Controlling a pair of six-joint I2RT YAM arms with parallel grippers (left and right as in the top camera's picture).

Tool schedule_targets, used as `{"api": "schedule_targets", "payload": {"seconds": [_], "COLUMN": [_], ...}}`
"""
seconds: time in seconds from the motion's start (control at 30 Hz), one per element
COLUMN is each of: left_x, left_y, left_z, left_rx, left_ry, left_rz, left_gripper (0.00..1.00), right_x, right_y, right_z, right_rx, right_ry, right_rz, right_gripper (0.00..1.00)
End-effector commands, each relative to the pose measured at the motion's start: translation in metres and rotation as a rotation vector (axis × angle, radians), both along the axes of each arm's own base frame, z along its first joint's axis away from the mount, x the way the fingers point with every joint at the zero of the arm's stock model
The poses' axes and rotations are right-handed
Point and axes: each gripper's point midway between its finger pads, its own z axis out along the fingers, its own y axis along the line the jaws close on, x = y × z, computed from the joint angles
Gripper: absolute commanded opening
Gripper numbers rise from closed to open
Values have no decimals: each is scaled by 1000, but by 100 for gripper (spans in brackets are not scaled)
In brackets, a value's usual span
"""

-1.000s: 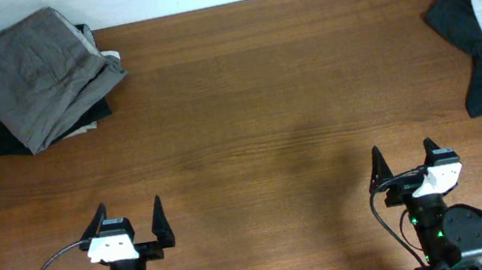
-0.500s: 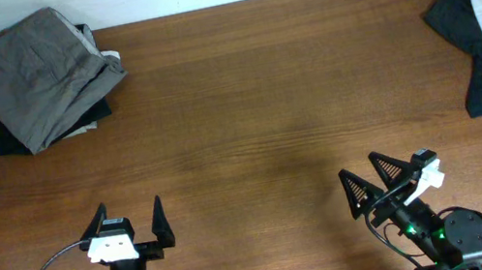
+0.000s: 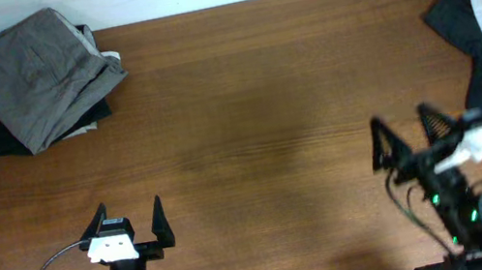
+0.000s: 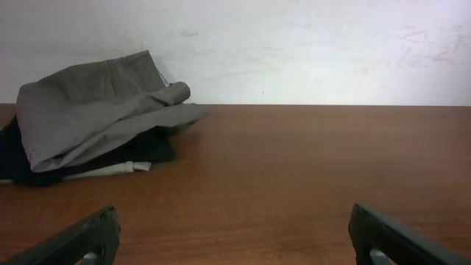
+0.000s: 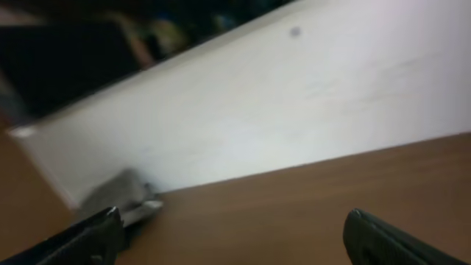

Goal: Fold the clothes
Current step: 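Reach the right gripper onto the white T-shirt and grasp its fabric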

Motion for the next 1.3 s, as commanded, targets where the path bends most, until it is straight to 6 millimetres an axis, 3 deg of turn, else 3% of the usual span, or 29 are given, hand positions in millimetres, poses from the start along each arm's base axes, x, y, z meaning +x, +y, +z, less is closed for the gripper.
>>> {"api": "schedule_targets", "payload": {"seconds": [0.0,0.17,0.23,0.33,0.47,0.6,0.67,0.73,0.83,0.97,1.03,1.13,1.27], "left_x": [0,0,0,0,0,0,0,0,0,0,0,0,0], "left_y": [0,0,0,0,0,0,0,0,0,0,0,0,0], "left_z": [-2,-2,-2,-2,-2,-2,-2,-2,-2,-2,-2,-2,-2], "left_rx": [13,13,13,13,13,13,13,13,13,13,13,13,13], "left_ry": [-1,-1,-1,-1,-1,-1,-1,-1,-1,-1,-1,-1,-1], "left_rz": [4,4,4,4,4,4,4,4,4,4,4,4,4], "left_gripper": [99,99,99,99,99,99,99,99,99,99,99,99,99], "right_x": [40,133,161,188,191,196,188,180,174,183,189,181,176], "right_y": [-46,-108,-143,-196,-242,-308,-334,-363,-400,-423,-429,-443,-451], "right_z": [33,57,54,39,6,-17,-43,-88,-115,-127,-151,-184,-210], "right_rx": [-158,-248,-234,-235,-205,-172,-139,-93,-47,-66,-62,-53,10], "right_ry": [121,481,629,797,906,882,935,1022,1027,982,1000,1056,1062], "right_rz": [-259,-393,-436,-481,-537,-576,-605,-629,-688,-708,-704,-734,-690], "right_gripper": [99,99,99,98,98,98,99,99,99,99,99,99,98]}}
